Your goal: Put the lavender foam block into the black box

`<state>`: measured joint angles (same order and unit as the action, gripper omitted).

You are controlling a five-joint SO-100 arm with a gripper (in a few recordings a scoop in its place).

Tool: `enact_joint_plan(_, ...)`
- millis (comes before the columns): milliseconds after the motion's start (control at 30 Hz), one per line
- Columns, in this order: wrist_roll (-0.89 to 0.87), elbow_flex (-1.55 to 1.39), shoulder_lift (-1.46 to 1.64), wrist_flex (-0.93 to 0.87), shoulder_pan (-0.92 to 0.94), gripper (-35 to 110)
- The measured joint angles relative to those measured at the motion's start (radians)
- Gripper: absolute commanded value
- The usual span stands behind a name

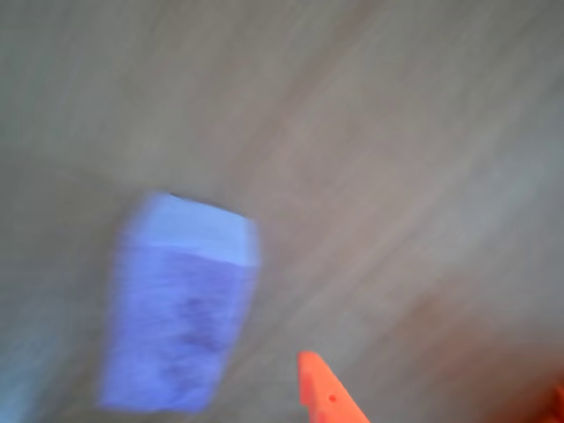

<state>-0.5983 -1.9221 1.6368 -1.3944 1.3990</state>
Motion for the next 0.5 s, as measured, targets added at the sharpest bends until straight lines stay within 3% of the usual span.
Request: enact_joint_plan(500, 0.031, -0.002, -0.087, 0.081, -0.003, 48)
